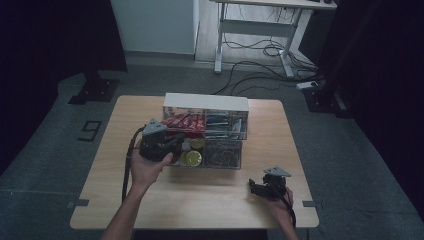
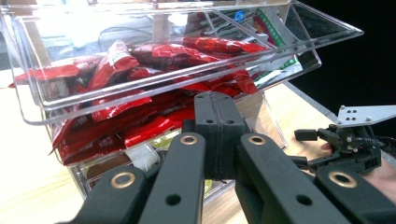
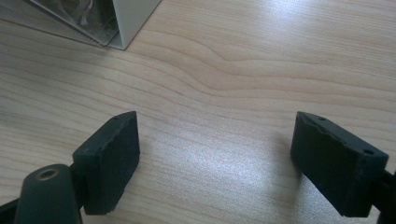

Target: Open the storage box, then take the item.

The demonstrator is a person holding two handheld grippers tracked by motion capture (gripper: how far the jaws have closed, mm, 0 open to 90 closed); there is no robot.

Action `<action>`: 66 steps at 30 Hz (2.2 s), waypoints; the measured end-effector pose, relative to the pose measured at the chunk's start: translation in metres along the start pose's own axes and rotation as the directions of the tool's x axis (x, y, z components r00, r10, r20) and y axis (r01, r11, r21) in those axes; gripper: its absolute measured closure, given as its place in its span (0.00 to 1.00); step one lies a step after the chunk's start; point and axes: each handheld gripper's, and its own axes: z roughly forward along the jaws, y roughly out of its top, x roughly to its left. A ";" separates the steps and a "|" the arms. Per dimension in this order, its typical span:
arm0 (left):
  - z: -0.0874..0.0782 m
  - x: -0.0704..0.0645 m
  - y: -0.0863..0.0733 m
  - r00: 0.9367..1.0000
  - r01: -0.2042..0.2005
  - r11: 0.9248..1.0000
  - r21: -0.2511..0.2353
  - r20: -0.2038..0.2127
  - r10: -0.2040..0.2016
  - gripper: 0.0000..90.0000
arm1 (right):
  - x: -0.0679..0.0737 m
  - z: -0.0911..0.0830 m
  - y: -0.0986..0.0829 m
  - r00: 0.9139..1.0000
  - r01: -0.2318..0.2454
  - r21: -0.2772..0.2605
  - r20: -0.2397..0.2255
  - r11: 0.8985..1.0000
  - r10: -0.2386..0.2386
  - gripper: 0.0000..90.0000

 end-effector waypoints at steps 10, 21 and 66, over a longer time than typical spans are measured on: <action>0.003 0.001 0.006 1.000 0.006 1.000 -0.004 -0.011 -0.006 1.00 | 0.000 0.000 0.000 1.000 0.000 0.002 -0.001 1.000 0.000 0.17; -0.001 0.002 0.013 1.000 0.000 1.000 -0.026 -0.020 0.000 1.00 | 0.000 0.000 0.000 1.000 0.000 0.002 -0.001 1.000 0.000 0.17; -0.006 0.004 0.044 1.000 0.006 0.996 -0.089 -0.029 -0.008 1.00 | -0.001 -0.002 -0.001 1.000 -0.017 -0.009 0.016 1.000 0.017 0.26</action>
